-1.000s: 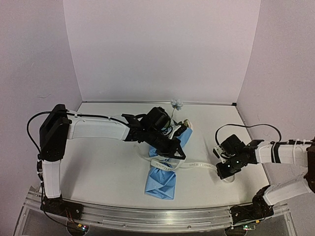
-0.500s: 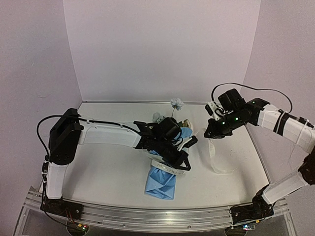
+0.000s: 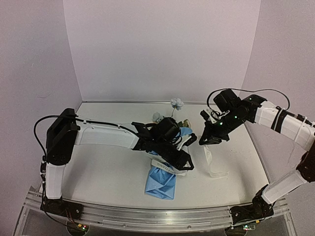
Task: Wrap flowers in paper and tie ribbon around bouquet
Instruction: Cross the half-tied ribbon over the folded bouquet.
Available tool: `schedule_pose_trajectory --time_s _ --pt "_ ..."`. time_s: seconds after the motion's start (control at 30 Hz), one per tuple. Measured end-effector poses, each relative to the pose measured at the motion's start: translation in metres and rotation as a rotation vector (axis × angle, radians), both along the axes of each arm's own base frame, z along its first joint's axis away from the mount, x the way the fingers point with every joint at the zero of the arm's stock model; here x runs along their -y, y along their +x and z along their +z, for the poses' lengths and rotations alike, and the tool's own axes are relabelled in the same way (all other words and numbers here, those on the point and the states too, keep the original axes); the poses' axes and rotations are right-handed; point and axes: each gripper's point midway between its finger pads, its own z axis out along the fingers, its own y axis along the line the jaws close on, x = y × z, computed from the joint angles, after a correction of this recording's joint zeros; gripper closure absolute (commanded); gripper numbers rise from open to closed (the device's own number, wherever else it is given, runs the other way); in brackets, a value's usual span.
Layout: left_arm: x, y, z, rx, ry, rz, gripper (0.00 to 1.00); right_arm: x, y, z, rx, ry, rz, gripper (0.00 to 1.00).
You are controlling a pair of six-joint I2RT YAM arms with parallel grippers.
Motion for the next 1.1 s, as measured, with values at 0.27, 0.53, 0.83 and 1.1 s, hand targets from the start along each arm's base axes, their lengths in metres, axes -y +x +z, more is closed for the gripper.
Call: schedule_pose_trajectory --time_s 0.27,0.53,0.83,1.1 --pt "-0.021 -0.002 0.028 0.044 -0.067 0.019 0.43 -0.013 -0.012 0.001 -0.044 0.012 0.036 1.00" --pt "-0.046 0.023 0.041 0.119 -0.118 0.052 0.43 -0.034 -0.026 0.010 -0.065 0.053 0.105 1.00" --pt "-0.051 0.053 0.046 0.280 -0.167 0.034 0.41 -0.054 -0.044 0.023 -0.105 0.124 0.183 1.00" --pt "-0.042 0.048 0.059 0.379 -0.232 -0.048 0.40 -0.061 -0.053 0.030 -0.148 0.175 0.215 1.00"
